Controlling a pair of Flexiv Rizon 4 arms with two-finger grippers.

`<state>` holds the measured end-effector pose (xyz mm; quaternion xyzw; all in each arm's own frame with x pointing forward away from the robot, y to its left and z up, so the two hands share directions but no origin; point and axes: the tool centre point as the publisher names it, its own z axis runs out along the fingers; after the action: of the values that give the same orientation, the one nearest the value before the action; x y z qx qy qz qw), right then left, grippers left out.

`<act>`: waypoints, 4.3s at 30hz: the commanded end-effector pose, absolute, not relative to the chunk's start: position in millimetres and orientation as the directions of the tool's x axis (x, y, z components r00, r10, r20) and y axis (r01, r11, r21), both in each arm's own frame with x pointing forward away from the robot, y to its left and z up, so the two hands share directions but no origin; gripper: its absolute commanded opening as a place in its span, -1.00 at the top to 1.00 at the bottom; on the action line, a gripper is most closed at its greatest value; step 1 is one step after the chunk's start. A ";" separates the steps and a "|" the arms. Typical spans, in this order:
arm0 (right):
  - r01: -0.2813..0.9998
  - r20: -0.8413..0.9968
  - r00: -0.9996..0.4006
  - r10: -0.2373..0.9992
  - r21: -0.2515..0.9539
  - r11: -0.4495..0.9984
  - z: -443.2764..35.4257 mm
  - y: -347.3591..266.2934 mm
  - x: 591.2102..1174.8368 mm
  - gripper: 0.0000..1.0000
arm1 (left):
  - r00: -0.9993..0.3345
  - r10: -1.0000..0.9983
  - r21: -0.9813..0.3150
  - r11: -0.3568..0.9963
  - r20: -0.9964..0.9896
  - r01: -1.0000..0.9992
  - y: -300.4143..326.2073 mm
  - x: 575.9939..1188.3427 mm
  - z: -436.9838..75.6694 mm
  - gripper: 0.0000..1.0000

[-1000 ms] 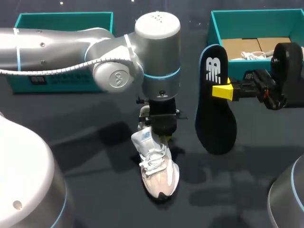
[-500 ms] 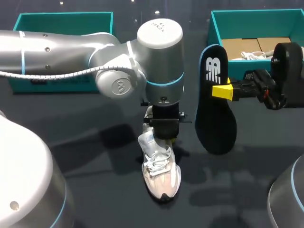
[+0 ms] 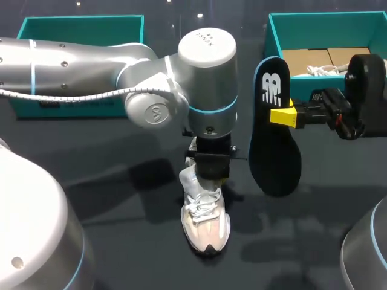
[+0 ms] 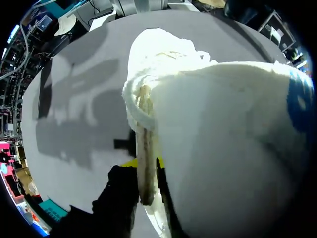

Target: Take the shoe out of the shoebox, open the shoe tongue, remove and reinsert the insole, then place the shoe into the shoebox

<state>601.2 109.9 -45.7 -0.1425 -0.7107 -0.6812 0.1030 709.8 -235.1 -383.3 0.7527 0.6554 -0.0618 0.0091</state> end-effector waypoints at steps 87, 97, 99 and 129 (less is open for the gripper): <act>0.503 0.503 -0.864 0.011 0.863 0.051 -59.9 108.7 675.1 1.00 | 0.012 0.095 0.013 0.007 -0.995 1.000 -180.5 759.1 -134.1 -1.00; 0.534 0.534 -0.845 0.014 0.844 0.050 -62.8 111.1 684.8 1.00 | -0.011 0.109 -0.007 0.033 -0.994 0.999 -181.0 762.0 -133.5 -1.00; 0.534 0.534 -0.845 0.014 0.844 0.050 -62.8 111.1 684.8 1.00 | -0.011 0.109 -0.007 0.033 -0.994 0.999 -181.0 762.0 -133.5 -1.00; 0.741 0.716 -0.666 0.210 0.668 0.069 -78.8 109.2 751.1 1.00 | 0.024 0.060 0.026 0.025 -0.998 0.999 -179.5 778.0 -134.6 -1.00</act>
<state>739.9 99.8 -70.7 -0.3246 -0.6940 -0.6069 0.2114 768.7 -178.5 -128.3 0.5151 0.5269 -0.4646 0.4911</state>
